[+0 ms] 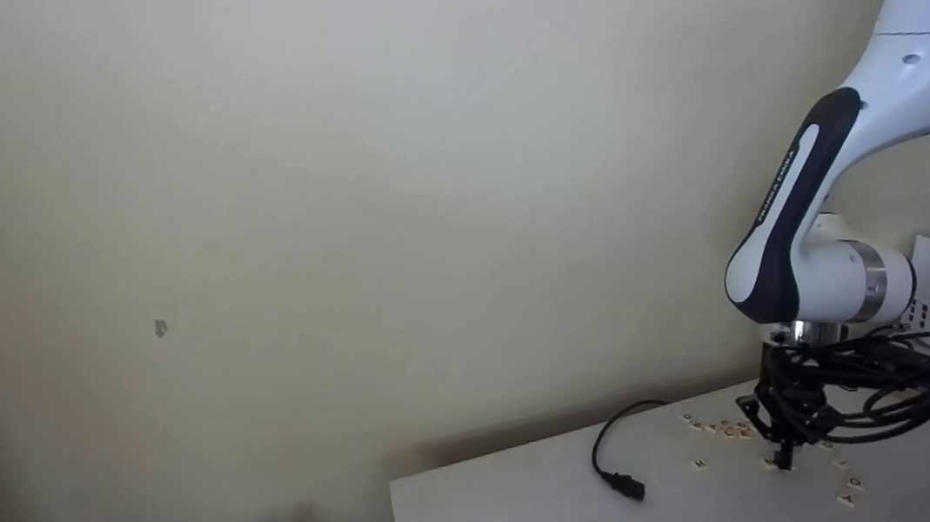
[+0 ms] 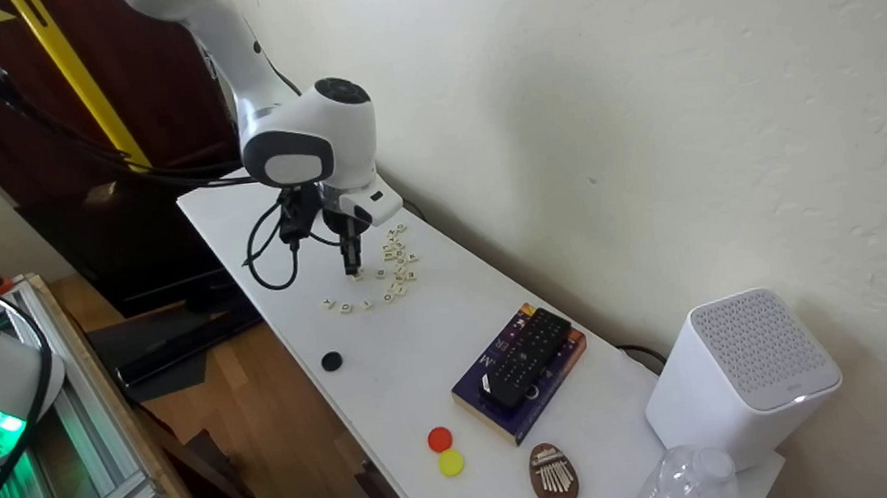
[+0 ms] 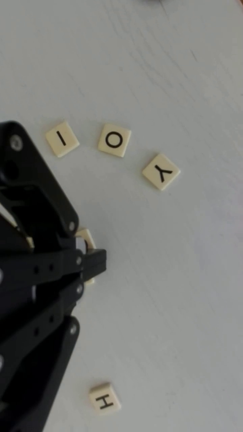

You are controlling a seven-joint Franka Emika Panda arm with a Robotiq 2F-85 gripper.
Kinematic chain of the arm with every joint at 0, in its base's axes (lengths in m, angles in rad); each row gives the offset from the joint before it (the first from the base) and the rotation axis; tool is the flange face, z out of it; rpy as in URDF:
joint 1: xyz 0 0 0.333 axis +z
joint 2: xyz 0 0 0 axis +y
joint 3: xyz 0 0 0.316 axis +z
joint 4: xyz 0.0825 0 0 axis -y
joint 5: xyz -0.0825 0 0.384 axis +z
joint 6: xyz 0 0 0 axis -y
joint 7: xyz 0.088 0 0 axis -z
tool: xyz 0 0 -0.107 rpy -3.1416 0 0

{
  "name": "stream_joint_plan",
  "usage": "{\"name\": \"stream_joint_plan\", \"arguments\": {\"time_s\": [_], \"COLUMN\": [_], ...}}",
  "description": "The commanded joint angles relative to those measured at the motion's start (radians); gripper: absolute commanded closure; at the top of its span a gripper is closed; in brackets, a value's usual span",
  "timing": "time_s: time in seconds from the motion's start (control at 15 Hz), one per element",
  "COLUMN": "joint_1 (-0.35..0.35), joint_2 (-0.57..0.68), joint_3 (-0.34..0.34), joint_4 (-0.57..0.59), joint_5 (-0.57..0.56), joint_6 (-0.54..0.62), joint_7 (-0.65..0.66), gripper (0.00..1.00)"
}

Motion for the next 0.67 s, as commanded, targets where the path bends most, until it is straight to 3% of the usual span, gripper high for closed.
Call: {"name": "stream_joint_plan", "arguments": {"time_s": [0.0, 0.6], "joint_1": [-0.007, 0.026], "joint_2": [0.038, 0.068], "joint_3": [0.024, 0.025], "joint_4": [0.037, 0.113], "joint_5": [0.021, 0.011], "joint_6": [-0.026, -0.165], "joint_7": [-0.022, -0.038], "gripper": [1.00, 1.00]}}
